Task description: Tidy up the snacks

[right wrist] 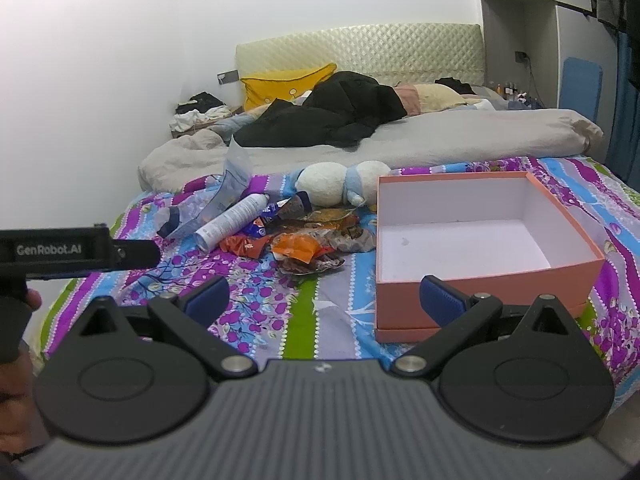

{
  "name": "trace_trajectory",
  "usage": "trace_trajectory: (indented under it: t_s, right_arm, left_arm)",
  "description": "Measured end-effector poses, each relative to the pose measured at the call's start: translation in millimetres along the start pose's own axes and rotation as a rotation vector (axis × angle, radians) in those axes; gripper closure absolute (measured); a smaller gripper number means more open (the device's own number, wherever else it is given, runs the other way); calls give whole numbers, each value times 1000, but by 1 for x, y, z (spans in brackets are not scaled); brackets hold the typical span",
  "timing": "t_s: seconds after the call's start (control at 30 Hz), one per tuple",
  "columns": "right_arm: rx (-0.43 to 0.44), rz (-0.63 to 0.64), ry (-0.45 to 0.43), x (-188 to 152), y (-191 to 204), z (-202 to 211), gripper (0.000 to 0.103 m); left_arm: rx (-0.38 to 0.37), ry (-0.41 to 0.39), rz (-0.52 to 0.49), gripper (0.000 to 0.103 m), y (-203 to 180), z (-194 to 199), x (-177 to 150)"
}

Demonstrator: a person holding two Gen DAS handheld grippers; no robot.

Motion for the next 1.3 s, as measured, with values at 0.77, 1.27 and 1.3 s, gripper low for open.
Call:
trace_trajectory:
  t_s: [0.77,1.27,1.3]
  right_arm:
    - [-4,-9,15,1,1,-3,0]
    - [-15,-27,45,-9,-4,-8,0]
    - [-15,-29,44,-10,-5,-8,0]
  left_arm:
    - [-6,11,-19,0,-3,-2,0]
    - [-4,10,-46,0,-7,-3,-6]
    - [-3,10,-46,0,-7,-4,-6]
Point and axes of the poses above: each gripper's, at about its wrist camera, not at the fingertips, and z roughly against the way its jaws point, y to its left, x to its top, the point moved 3 cm from there along -z, roughly the way its jaws point
